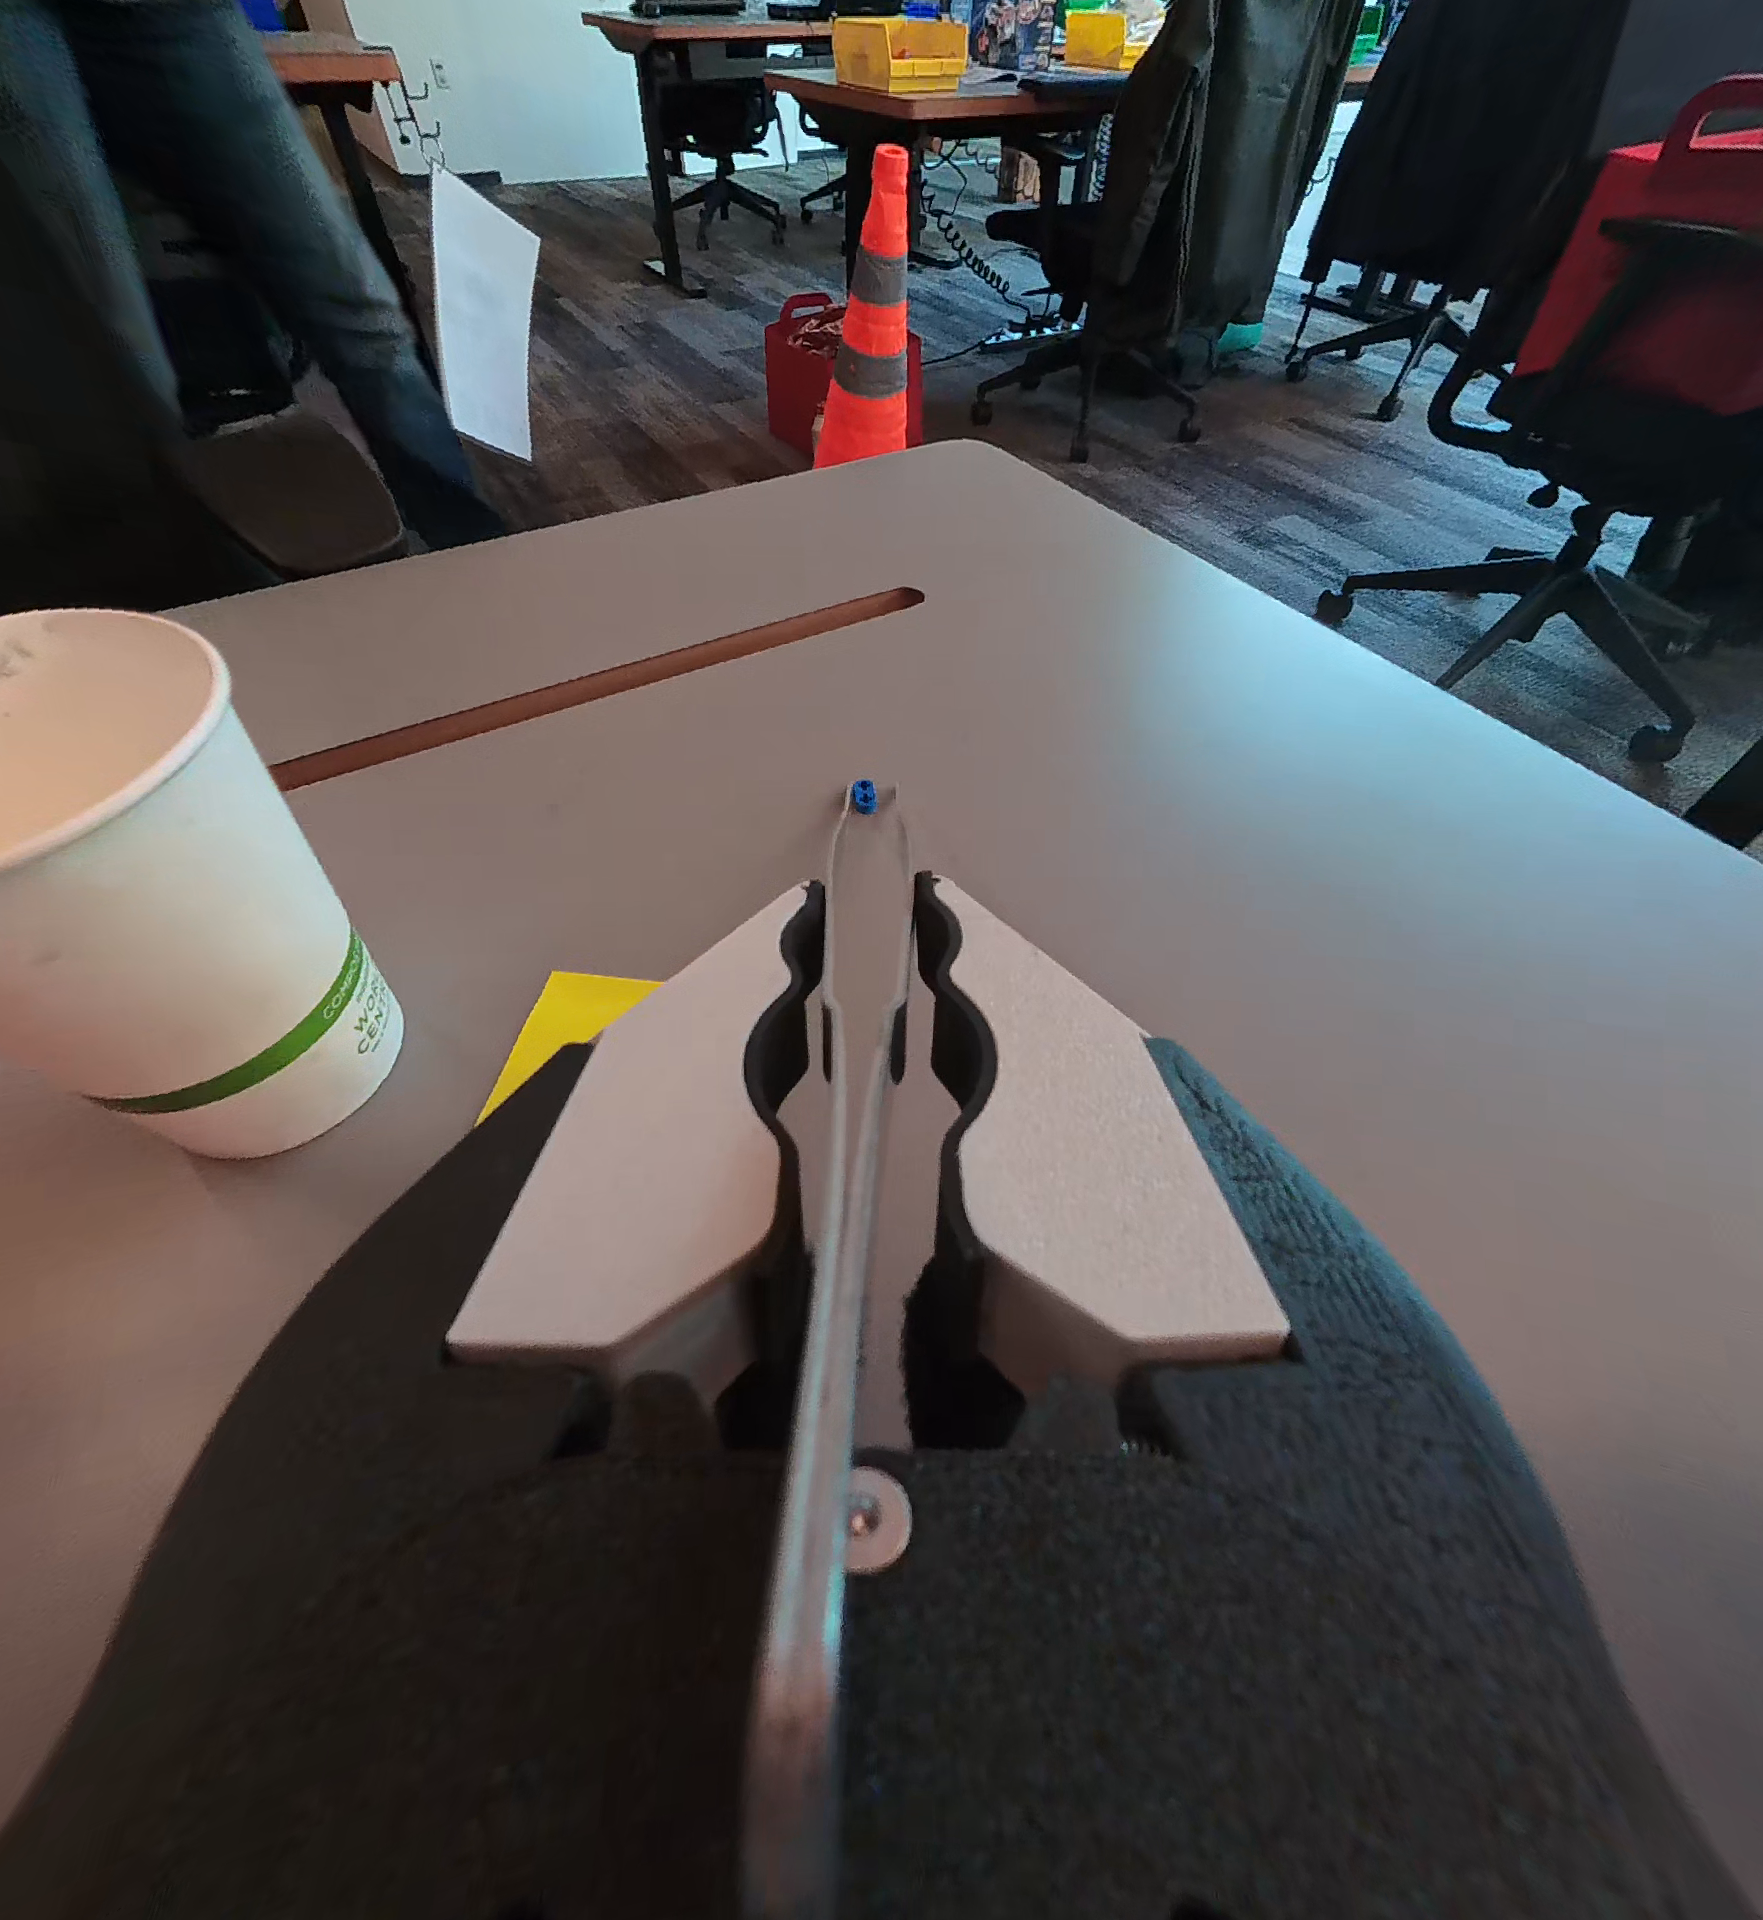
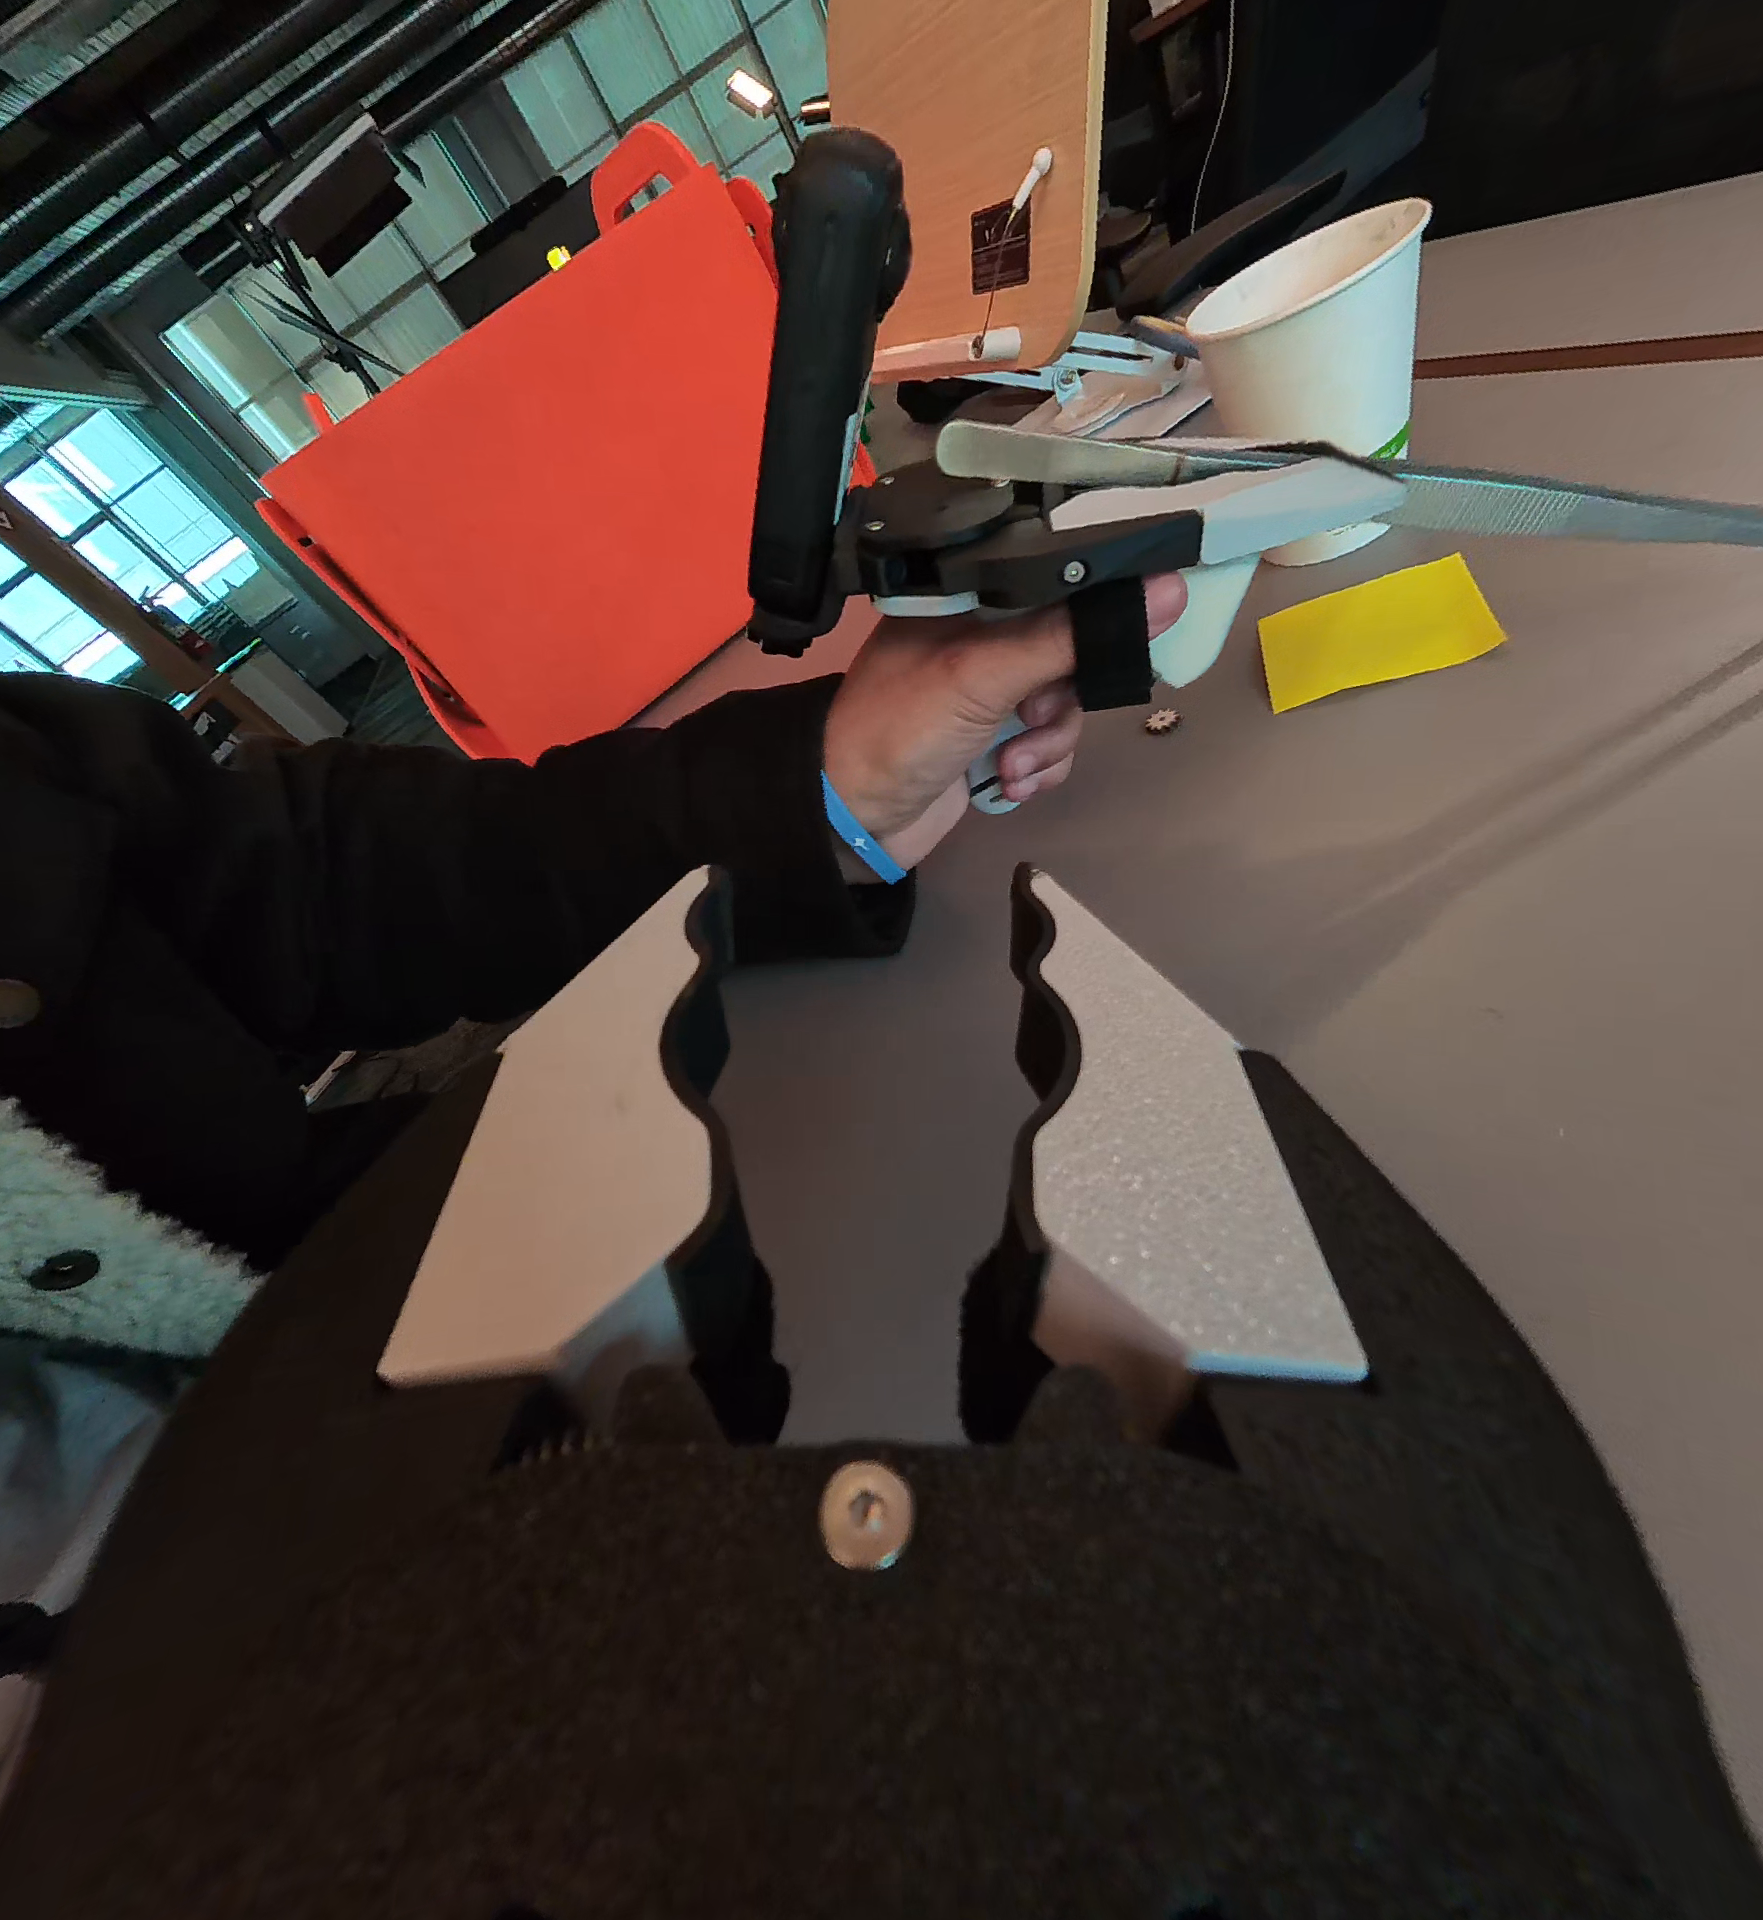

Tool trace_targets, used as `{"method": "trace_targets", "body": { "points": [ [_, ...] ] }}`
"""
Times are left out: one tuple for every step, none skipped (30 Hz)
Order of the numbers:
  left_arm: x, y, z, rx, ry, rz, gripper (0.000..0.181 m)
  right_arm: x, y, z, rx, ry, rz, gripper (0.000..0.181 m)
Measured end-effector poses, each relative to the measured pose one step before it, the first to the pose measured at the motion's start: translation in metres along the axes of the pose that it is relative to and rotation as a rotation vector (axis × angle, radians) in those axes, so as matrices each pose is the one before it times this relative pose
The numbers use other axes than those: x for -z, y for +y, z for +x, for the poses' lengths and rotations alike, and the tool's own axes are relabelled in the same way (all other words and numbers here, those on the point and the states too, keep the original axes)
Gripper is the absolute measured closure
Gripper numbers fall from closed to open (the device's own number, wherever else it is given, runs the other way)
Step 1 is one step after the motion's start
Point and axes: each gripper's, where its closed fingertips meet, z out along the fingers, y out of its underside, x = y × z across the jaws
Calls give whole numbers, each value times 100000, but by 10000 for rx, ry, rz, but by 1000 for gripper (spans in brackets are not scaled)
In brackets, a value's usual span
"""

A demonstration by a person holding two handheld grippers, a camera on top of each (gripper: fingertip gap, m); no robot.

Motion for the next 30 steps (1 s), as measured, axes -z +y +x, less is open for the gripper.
{"method": "trace_targets", "body": {
  "points": [
    [-89,-9,43,-68,-36,-7,165,-10,33,-14,-16,-15,-17,129],
    [-39,-26,17,-67,-36,-15,166,0,36,-6,-15,-10,-18,129],
    [20,-13,-24,-30,-51,-29,167,-14,19,-15,-8,-10,-10,129],
    [38,-26,14,-40,-12,-30,167,2,23,-24,-4,-12,-7,129],
    [56,-20,38,-51,2,-31,167,-13,29,-23,-5,-11,-14,129],
    [89,-3,24,-65,-3,-28,168,-7,32,-5,-4,-5,-20,129],
    [101,4,31,-47,-2,-21,168,-2,37,5,-6,0,-16,129],
    [120,24,23,-45,3,-15,168,-15,30,2,-13,1,-12,129],
    [119,18,7,-44,6,-10,168,-12,28,-5,-17,-8,-14,129],
    [95,33,18,-32,14,-2,168,-14,30,-19,-12,-15,-13,129],
    [95,29,-1,-4,15,3,168,-13,21,-6,-8,-3,-12,129],
    [70,23,-20,10,18,2,169,-27,23,2,-6,-3,-9,129],
    [48,10,-22,4,22,-2,169,-9,-2,2,-9,-10,-1,129],
    [38,-6,-3,-24,23,-11,169,-10,-5,3,-15,-6,2,129],
    [36,-25,-9,-38,21,-22,169,10,7,0,-16,-2,-1,129],
    [49,-48,-13,-28,16,-35,169,27,-17,12,-1,6,8,129],
    [51,-60,14,-4,24,-42,169,23,-31,20,10,16,14,130],
    [69,-103,53,-10,46,-18,169,30,-24,35,12,20,6,130],
    [113,-185,50,-15,34,29,169,9,-17,14,15,16,5,130],
    [156,-253,49,-31,16,62,169,7,-16,28,13,17,7,130],
    [179,-281,68,-46,16,54,169,-9,6,4,11,4,-3,130],
    [216,-303,40,-35,3,56,169,-20,13,-14,11,0,-13,130],
    [237,-344,41,-7,11,71,169,-12,19,-5,16,11,-13,130],
    [278,-360,24,18,13,69,169,-16,18,-9,25,9,-9,130],
    [297,-355,0,12,3,69,169,-19,40,-40,26,0,-20,130],
    [335,-371,-3,-12,4,64,169,-21,53,-33,26,5,-31,130],
    [387,-410,-69,-37,-29,82,169,-17,51,-33,33,7,-25,130],
    [429,-458,-156,-47,-58,96,169,-23,33,-37,37,12,-15,130],
    [473,-490,-229,-23,-57,100,169,-16,22,-54,38,6,-20,130],
    [501,-547,-321,-10,-61,103,169,-18,43,-47,35,6,-23,130]
  ]
}}
